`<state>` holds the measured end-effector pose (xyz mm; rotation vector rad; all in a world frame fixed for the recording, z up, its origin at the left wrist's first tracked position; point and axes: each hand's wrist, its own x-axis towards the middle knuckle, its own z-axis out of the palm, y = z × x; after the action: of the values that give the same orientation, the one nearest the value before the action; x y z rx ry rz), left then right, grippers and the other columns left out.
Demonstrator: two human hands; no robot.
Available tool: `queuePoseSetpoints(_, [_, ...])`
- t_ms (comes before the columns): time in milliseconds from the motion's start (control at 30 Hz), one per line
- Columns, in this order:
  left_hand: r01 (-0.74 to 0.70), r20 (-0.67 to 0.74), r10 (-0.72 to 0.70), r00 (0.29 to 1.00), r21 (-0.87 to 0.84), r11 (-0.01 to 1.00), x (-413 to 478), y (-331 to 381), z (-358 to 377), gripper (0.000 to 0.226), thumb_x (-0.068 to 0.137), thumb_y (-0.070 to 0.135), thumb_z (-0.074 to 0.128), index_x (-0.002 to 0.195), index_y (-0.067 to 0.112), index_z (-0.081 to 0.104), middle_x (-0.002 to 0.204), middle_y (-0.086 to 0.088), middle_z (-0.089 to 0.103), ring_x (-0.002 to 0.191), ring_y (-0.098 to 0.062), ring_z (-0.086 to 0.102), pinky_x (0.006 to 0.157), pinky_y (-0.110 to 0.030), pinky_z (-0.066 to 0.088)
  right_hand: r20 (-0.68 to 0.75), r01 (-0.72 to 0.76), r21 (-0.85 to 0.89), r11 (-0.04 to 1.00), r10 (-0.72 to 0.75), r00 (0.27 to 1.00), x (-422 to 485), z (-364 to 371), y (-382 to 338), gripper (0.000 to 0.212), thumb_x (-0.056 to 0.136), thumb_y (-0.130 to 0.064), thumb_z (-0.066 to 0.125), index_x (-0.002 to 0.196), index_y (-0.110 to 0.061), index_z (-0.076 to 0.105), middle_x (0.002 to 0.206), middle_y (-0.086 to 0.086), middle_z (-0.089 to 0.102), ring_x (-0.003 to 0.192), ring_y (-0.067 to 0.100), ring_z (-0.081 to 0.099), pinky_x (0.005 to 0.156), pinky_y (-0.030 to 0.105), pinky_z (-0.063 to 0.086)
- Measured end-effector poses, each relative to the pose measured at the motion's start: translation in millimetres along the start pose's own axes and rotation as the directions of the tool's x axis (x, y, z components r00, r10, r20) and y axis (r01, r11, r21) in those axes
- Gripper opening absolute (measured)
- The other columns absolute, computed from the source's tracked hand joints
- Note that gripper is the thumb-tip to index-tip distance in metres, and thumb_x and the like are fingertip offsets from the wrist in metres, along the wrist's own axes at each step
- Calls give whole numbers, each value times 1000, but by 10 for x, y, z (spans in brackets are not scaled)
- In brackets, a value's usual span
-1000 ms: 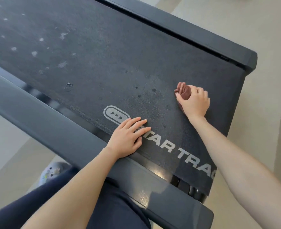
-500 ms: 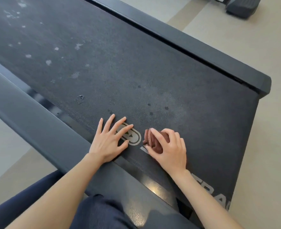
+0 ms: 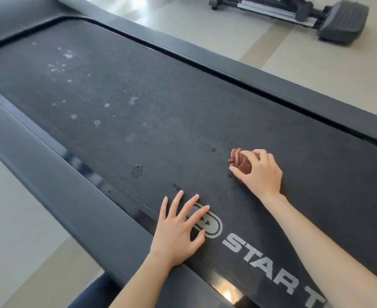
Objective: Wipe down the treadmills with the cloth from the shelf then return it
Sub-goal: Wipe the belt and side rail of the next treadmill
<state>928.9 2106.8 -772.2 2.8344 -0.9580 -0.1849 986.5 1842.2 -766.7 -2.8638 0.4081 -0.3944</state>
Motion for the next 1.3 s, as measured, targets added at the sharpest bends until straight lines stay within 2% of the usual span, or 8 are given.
queuePoseSetpoints(100, [29,21,-28,999,-57,998,-49,-19,-71,57,83,51,37,140,40,37,152,9,31,145,-23,15,116,-51,5,40,195,61,979,-198,979,-677,-112,-153,54,71,-65,63,111,-28,63,109,1,56,95,21,53,67,28,47])
queuePoseSetpoints(267, [167,-26,-168,985,-40,985,-158,-488,-221,55,81,49,37,131,34,53,144,1,44,140,-28,29,114,-55,17,-1,455,134,880,-459,888,-1297,-40,-352,42,74,-60,61,101,-28,60,104,0,57,89,21,53,69,29,48])
queuePoseSetpoints(500, [191,-29,-193,981,-55,980,-197,-681,-110,56,83,50,37,137,40,43,150,5,35,142,-27,22,115,-51,19,-88,297,94,950,-289,953,-159,311,-517,36,72,-54,64,96,-27,66,94,0,55,84,21,52,64,28,45])
queuePoseSetpoints(667, [183,-81,-191,978,-96,978,-209,-711,-90,55,80,46,44,135,40,47,148,6,39,140,-27,27,113,-49,18,-46,86,28,996,-85,995,891,500,-680,44,76,-54,65,109,-24,64,106,8,56,99,29,51,77,38,44])
queuePoseSetpoints(800, [176,-100,-186,978,-100,979,-202,-723,-70,55,78,46,45,133,40,48,146,5,41,139,-28,31,114,-50,21,-16,63,-8,998,-63,998,1021,542,-725,47,78,-55,62,114,-24,62,109,10,56,101,31,51,80,39,44])
queuePoseSetpoints(1000, [204,-65,-216,974,-153,967,-209,-701,-173,54,80,39,45,134,35,49,147,7,39,142,-23,24,117,-45,12,-16,279,68,958,-279,960,-76,299,-985,38,73,-53,65,99,-26,66,96,4,57,83,25,54,66,31,46])
queuePoseSetpoints(1167, [404,-164,-461,872,-288,868,-363,-821,-286,46,81,26,52,126,21,60,136,0,53,136,-22,37,117,-40,16,11,369,133,920,-374,927,-1222,239,-1071,37,71,-57,60,99,-34,57,100,-4,52,83,18,48,64,29,44])
queuePoseSetpoints(1300, [430,-170,-473,865,-236,871,-473,-927,-261,51,79,32,47,128,19,59,138,-1,51,133,-21,40,117,-38,17,-39,420,156,894,-419,907,-1054,350,-1248,32,70,-54,62,93,-32,59,94,-4,53,79,20,50,62,30,45])
